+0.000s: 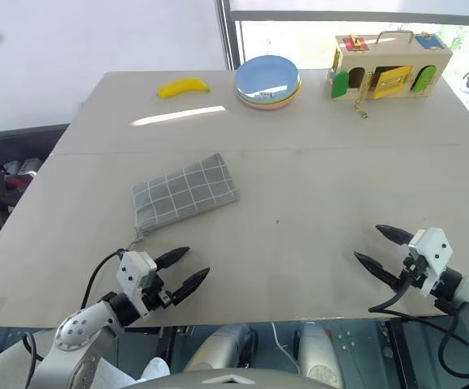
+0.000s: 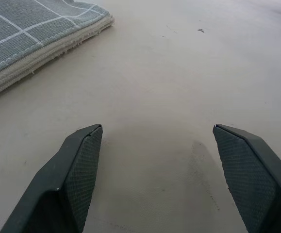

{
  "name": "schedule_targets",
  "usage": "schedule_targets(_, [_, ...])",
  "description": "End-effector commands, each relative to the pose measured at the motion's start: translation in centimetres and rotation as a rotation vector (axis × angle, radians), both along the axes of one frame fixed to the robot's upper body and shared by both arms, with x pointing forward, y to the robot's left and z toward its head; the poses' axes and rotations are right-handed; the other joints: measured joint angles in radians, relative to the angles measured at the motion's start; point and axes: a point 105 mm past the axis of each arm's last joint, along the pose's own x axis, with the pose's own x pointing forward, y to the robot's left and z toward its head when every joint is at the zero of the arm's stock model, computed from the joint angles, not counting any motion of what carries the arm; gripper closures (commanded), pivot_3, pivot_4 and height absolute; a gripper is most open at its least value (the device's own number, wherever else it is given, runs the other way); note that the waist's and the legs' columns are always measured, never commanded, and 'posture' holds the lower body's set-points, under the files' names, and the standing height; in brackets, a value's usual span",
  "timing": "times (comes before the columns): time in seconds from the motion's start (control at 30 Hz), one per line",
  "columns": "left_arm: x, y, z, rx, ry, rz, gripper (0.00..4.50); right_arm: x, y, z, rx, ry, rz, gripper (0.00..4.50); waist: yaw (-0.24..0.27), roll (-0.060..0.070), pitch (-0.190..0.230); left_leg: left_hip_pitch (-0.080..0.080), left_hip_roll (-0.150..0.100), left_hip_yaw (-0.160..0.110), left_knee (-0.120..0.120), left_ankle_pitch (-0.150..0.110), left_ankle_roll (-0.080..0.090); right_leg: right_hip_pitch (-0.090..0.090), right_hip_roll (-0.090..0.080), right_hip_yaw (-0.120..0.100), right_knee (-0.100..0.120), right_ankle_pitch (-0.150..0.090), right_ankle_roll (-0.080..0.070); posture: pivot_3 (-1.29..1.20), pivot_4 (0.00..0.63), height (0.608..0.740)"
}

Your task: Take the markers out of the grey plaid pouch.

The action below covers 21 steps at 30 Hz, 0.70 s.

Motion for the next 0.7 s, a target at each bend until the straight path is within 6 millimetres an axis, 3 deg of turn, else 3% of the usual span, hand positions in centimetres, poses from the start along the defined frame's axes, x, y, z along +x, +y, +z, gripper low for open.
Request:
schedule_targets(0.03, [-0.04,0.28,0.26,0.008,-0.013,-0.002,0.73,0.09,-0.01,0.74,0.009,-0.031,0.002,0.41,0.0,0.0,0.0,0.0,0.0,0.0,0.0,0.0,0.0,0.0,0.0,0.0,0.0,0.0,0.0,0.0,0.15,0.74])
schedule_targets(0.7, [0.32,0.26,0.36,0.006,-0.031,-0.013,0.73,-0.08,0.12,0.69,0.028,-0.026,-0.006,0.41,0.0,0.0,0.0,0.0,0.0,0.0,0.0,0.0,0.0,0.0,0.0,0.0,0.0,0.0,0.0,0.0,0.15,0.74])
